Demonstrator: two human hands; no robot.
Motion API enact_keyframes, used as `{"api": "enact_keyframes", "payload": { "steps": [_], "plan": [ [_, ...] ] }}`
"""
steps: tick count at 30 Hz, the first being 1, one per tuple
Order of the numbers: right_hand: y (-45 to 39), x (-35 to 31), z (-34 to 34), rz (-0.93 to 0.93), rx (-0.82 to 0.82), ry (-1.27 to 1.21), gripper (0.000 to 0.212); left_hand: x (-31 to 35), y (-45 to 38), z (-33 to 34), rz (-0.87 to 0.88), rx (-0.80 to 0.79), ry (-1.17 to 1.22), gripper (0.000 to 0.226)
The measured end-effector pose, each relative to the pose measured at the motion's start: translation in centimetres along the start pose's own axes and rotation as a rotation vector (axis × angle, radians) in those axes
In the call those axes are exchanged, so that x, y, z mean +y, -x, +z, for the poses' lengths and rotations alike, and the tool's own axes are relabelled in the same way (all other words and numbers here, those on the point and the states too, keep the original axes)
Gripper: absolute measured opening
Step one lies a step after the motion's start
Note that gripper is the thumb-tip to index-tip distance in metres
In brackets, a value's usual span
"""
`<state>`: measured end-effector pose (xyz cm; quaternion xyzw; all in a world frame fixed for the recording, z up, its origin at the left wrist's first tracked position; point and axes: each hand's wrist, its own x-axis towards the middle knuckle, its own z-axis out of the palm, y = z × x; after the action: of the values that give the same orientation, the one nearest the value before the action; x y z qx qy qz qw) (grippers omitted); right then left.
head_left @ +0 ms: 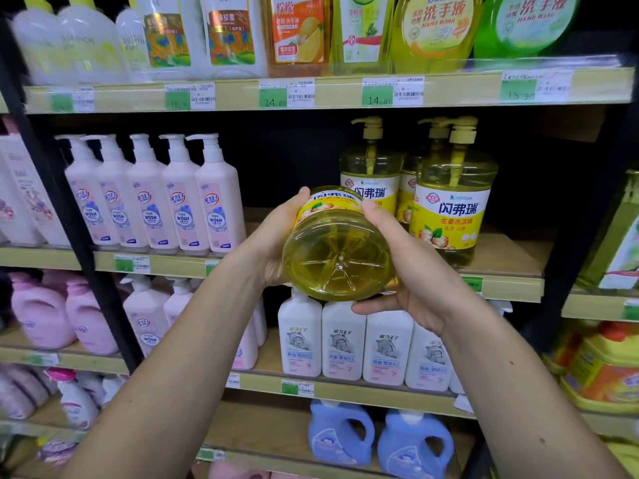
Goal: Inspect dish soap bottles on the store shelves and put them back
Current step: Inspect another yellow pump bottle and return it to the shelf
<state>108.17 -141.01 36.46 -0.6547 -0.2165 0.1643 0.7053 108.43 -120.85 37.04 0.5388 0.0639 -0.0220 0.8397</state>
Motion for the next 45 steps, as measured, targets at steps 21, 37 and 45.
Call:
{"api": "enact_keyframes", "payload": {
  "steps": [21,37,45],
  "plan": [
    [0.3,6.5,-2.5,-0.124,-0.13,0.087,0.053,-3.1,0.0,-2.0,0.193,-0.134,-0.192,0.111],
    [-2.7,10.5,-3.3,-0.211,-0.201,0.184,0.09,-6.7,1.5,-3.6,0.507,-0.134,-0.594,0.096],
    [-3.7,12.2,-4.8,-0.339,-0.112,0.428,0.101,-6.9,3.3,-4.1,0.65,-0.273,-0.827,0.108]
  ]
}}
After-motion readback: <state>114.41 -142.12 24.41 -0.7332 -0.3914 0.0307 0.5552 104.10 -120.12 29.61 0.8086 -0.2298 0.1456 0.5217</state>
